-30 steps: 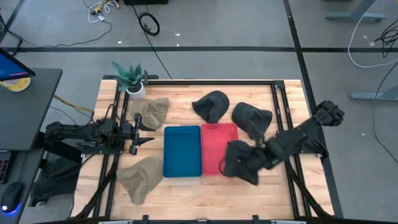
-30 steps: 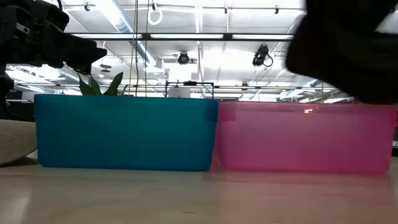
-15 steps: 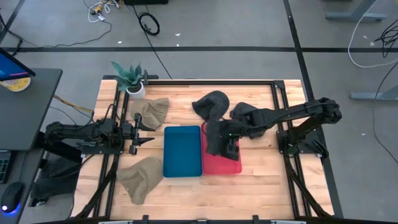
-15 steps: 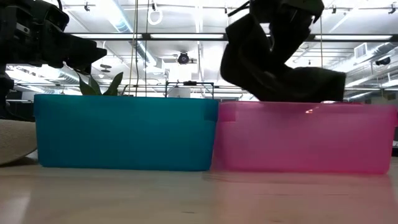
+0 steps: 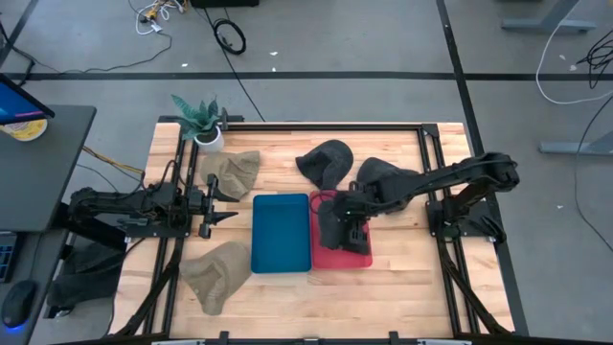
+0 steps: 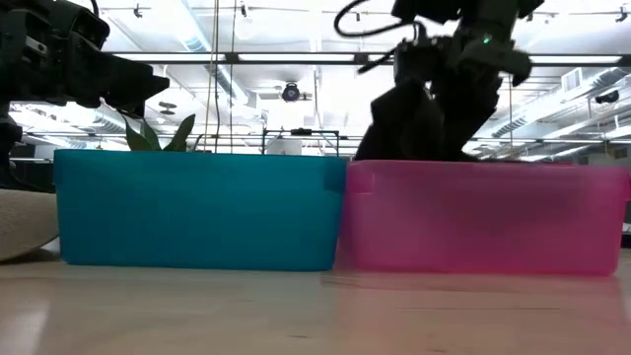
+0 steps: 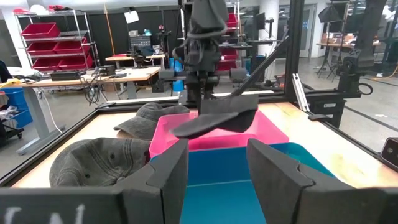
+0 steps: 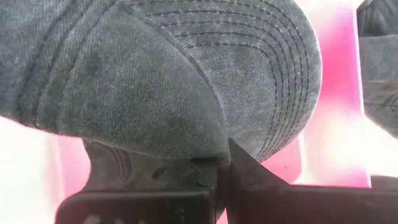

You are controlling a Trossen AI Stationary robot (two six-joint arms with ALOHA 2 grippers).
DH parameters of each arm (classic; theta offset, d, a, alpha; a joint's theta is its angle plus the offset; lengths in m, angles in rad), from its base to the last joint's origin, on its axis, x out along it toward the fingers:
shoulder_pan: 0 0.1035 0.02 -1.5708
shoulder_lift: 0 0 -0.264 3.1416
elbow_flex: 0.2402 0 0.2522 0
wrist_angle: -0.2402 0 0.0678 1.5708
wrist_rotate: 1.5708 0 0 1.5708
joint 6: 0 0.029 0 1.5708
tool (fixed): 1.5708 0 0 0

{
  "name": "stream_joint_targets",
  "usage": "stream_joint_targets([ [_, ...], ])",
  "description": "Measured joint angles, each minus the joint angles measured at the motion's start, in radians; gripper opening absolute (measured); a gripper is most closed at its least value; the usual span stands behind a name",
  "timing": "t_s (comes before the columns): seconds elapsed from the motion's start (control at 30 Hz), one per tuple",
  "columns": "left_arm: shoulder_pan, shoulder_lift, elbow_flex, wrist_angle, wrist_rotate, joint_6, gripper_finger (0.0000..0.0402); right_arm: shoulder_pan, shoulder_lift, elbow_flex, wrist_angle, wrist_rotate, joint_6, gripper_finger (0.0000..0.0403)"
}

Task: Pick & Place hat
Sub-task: Put the bottom black cap into the pink bin, then put the right black cap into the pink bin

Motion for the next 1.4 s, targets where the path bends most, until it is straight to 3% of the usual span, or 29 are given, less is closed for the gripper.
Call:
stream_joint_targets([
  [0.2,0.0,0.0,0.0,0.0,0.0,0.0,0.017,-0.039,0.065,0.0,0.018,-0.011,0.004,0.0006],
  [0.43,0.0,0.0,0.0,0.0,0.0,0.0,0.017,-0.083,0.096,0.0,0.014,-0.141,-0.019,0.0041],
  [0.57,0.0,0.0,0.0,0.0,0.0,0.0,0.017,-0.096,0.088,0.011,0.005,-0.152,-0.032,0.0096],
  [0.83,0.0,0.0,0.0,0.0,0.0,0.0,0.017,-0.118,0.083,0.073,0.082,-0.172,-0.095,0.0254],
  [1.0,0.0,0.0,0.0,0.0,0.0,0.0,0.017,-0.1,0.083,0.075,0.156,-0.137,-0.037,0.0315],
  [1.17,0.0,0.0,0.0,0.0,0.0,0.0,0.017,-0.087,0.083,0.075,0.078,-0.136,0.076,0.0331],
  [1.4,0.0,0.0,0.0,0.0,0.0,0.0,0.017,-0.092,0.068,0.075,-0.067,-0.136,0.166,0.0314],
])
